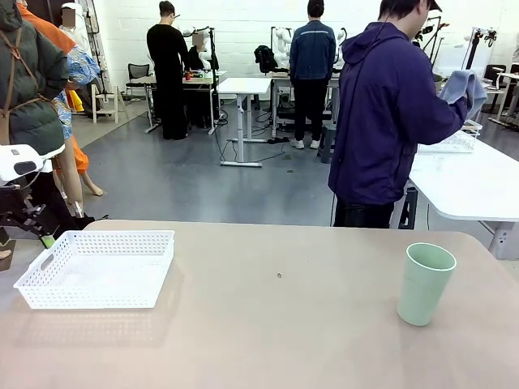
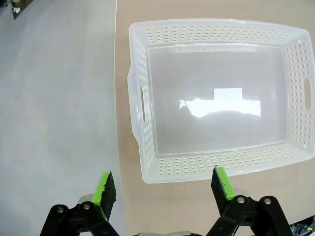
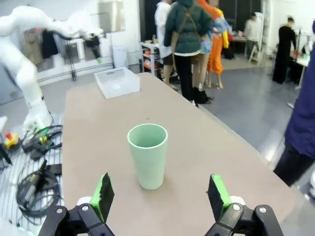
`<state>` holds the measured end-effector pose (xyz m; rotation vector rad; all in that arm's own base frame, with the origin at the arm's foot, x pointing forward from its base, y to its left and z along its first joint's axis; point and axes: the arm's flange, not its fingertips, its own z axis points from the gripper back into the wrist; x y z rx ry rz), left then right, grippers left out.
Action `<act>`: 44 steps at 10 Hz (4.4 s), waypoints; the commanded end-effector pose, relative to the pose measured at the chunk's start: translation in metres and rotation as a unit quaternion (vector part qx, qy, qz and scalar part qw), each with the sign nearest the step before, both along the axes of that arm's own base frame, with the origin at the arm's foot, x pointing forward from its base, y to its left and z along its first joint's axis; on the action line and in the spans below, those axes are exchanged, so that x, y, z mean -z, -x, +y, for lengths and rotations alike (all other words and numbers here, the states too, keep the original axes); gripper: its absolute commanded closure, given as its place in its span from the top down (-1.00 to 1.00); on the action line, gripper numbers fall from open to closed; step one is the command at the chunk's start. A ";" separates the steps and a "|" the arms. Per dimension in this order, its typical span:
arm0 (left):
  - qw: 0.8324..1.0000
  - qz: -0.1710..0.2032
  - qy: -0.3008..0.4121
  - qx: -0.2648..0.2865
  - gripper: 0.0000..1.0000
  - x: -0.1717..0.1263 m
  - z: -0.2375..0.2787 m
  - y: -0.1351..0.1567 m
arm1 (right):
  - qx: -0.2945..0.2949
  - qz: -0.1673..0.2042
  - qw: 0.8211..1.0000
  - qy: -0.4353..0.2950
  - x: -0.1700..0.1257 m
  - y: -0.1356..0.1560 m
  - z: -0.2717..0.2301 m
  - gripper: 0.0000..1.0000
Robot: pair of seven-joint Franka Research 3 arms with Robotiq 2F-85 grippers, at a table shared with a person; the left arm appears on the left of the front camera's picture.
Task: Clean and organize the cups into the basket.
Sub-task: Pick up the Organizing basket and move it to the center of the table, then pick up the Reusable plastic cup from the right side of the table and place it inside the Organizing basket.
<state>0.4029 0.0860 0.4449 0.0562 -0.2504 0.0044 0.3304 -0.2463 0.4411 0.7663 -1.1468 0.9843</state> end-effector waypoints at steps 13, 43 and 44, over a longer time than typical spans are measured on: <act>0.997 0.078 0.003 -0.001 1.00 0.071 0.013 -0.031 | -0.130 0.069 0.987 0.066 0.137 -0.064 0.072 1.00; 0.994 0.106 -0.014 -0.001 1.00 0.141 0.011 -0.054 | -0.146 0.036 0.989 0.002 0.208 -0.109 0.175 1.00; 0.994 0.106 -0.015 0.001 1.00 0.142 0.010 -0.054 | -0.146 0.036 0.989 0.003 0.211 -0.112 0.180 1.00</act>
